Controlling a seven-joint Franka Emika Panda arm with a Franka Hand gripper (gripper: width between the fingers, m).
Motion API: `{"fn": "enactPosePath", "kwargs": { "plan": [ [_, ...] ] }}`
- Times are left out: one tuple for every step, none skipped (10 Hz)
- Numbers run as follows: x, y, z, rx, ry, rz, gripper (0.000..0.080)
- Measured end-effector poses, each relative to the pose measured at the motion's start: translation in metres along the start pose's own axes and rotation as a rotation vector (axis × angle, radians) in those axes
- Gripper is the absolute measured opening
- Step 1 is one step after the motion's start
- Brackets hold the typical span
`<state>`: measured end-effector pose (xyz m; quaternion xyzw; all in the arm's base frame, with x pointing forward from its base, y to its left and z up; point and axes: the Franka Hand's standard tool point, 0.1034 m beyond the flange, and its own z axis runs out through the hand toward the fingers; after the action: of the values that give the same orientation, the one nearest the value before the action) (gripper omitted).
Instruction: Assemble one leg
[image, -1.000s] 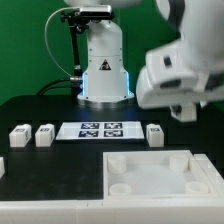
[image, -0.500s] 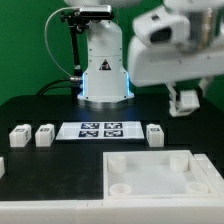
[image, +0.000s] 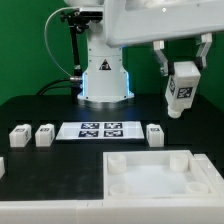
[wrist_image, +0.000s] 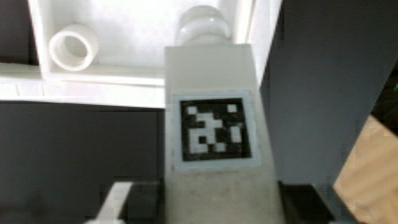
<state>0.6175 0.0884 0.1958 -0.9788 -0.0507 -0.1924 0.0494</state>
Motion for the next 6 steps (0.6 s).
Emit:
{"fn": "enactPosePath", "kwargs": {
  "plan": [
    [-0.002,0.002,0.001,-0.012,0.093,-0.002,0.0294],
    [-0.002,0.004,0.001,-0.021,0.160,-0.004,0.0294],
    [-0.001,0.007,0.001,-0.033,0.256,-0.007,0.0294],
    [-0.008,0.006,0.006,-0.028,0.207,-0.007,0.0294],
    [-0.007,0.004,0.007,-0.027,0.217,-0.009,0.0294],
    [-0.012,0.000,0.025,-0.021,0.235,-0.011,0.0294]
  ]
}}
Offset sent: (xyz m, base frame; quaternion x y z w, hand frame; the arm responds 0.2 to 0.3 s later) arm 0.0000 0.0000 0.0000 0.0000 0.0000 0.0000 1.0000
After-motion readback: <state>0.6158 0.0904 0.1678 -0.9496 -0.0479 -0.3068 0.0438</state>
